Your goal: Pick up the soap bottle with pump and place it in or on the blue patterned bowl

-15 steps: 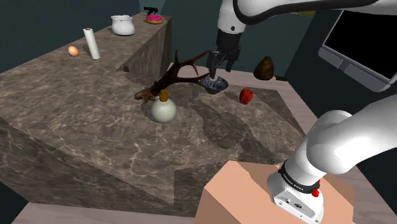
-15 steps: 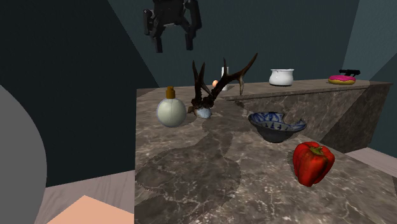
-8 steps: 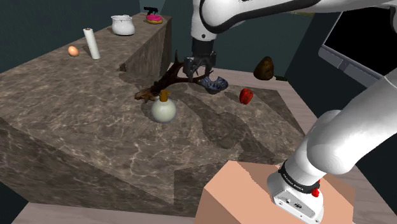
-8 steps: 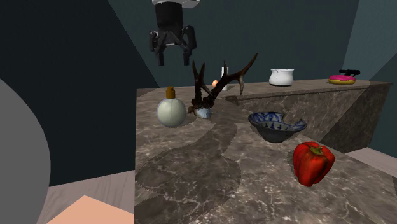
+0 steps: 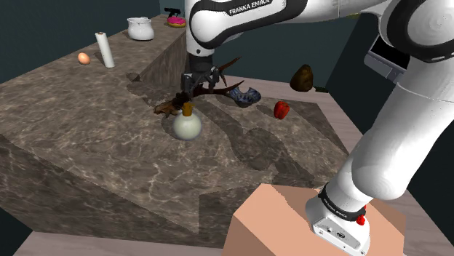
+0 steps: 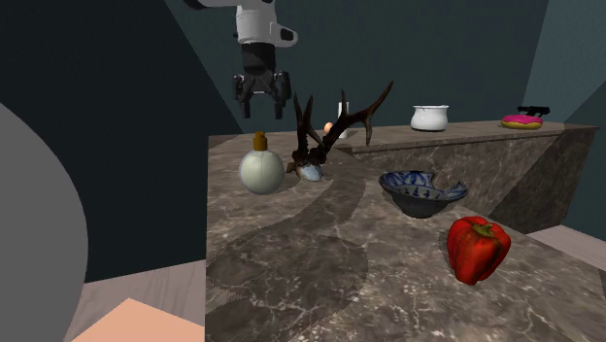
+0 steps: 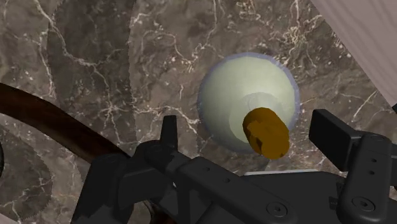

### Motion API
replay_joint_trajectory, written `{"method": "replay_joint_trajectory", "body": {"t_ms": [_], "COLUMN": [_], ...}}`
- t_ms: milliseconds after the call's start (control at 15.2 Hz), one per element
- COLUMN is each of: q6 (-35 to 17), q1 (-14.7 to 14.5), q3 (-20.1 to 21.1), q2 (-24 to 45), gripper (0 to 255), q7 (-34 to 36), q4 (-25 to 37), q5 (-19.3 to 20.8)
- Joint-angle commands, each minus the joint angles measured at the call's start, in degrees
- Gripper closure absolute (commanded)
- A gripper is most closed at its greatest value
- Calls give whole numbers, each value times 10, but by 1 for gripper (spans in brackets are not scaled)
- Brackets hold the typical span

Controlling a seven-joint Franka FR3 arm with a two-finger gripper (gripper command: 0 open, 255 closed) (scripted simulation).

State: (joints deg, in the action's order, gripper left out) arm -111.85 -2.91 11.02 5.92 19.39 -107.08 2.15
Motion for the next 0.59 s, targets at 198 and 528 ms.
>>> {"method": "replay_joint_trajectory", "body": {"t_ms": [198, 528], "q6": [12, -14], "q1": [-17, -20], "q3": [6, 5], "q2": [122, 140], "gripper": [0, 0], "q7": [22, 25], "q4": [122, 113], "q5": [15, 18]}}
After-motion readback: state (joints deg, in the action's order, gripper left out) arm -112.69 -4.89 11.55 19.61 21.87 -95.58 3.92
